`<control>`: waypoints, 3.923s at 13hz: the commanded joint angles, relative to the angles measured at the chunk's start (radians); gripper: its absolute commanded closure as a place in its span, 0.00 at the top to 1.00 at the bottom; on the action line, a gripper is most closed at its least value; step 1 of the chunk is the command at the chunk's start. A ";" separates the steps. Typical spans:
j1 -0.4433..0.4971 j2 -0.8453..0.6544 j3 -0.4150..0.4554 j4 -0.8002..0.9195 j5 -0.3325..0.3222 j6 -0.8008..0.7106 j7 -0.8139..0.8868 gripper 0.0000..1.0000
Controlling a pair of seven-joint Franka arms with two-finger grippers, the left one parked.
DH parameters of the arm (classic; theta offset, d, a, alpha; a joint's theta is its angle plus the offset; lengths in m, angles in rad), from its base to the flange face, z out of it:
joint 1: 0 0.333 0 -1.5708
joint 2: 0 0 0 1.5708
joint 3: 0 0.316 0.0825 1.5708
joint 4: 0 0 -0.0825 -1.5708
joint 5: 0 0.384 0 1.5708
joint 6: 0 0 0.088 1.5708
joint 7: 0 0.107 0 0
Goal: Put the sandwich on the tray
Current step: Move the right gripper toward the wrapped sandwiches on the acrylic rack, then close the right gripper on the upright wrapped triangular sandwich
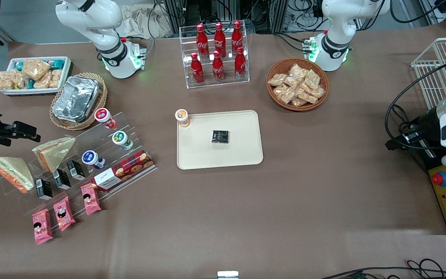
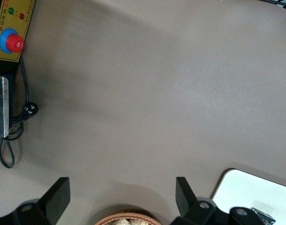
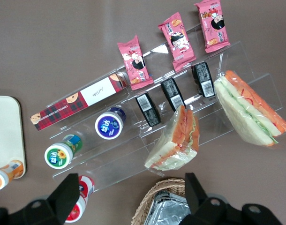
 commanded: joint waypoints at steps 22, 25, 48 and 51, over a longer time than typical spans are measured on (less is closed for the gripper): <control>-0.134 0.093 -0.122 0.014 -0.036 0.134 -0.703 1.00; -0.163 0.171 -0.122 0.011 -0.023 0.177 -0.814 1.00; -0.153 0.344 -0.120 -0.005 -0.026 0.339 -0.903 0.23; -0.154 0.336 -0.120 0.009 -0.028 0.339 -0.906 0.08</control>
